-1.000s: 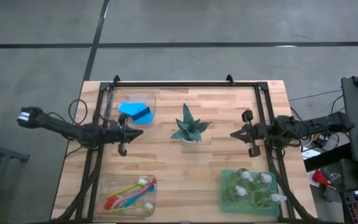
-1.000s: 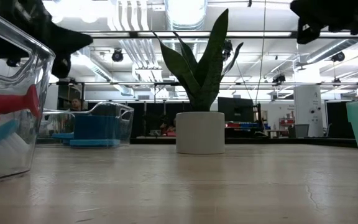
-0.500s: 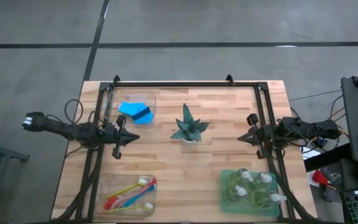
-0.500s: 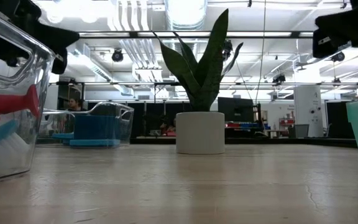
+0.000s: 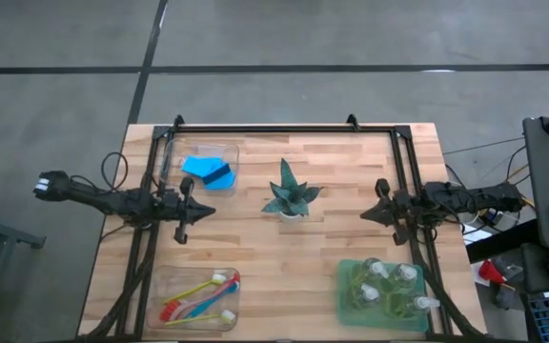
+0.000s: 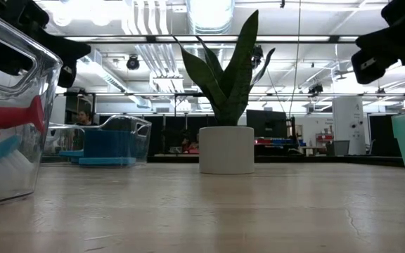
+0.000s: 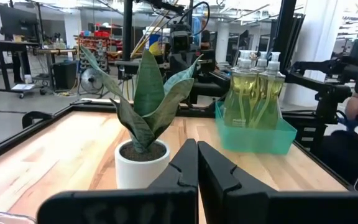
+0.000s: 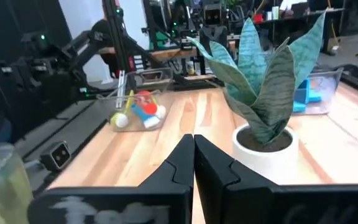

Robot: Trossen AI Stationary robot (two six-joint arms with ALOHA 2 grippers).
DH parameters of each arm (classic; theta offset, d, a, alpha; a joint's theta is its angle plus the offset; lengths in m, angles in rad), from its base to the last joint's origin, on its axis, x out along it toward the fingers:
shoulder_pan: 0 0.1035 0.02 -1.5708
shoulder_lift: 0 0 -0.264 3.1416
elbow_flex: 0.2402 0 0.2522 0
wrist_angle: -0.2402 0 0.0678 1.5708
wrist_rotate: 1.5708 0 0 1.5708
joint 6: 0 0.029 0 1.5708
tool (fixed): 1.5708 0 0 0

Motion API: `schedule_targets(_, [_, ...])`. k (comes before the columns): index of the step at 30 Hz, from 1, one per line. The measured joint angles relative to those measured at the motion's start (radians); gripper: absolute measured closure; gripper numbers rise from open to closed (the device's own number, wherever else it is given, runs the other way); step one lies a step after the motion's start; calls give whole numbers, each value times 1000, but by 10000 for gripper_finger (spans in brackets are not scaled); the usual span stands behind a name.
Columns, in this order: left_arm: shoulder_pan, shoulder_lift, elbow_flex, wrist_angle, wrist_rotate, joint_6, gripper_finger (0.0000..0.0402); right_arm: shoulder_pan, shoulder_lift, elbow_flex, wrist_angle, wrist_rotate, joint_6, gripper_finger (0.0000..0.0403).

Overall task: Pick & Place Kitchen Sink Supplies
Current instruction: Return to Home Position

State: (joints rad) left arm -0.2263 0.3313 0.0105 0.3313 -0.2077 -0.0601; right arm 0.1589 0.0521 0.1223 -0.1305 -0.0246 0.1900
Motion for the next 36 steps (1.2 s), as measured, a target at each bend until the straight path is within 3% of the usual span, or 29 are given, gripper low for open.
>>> schedule_targets(36, [0,0,0,-4,1,0,401,0,9,-15,-1,0,13,394])
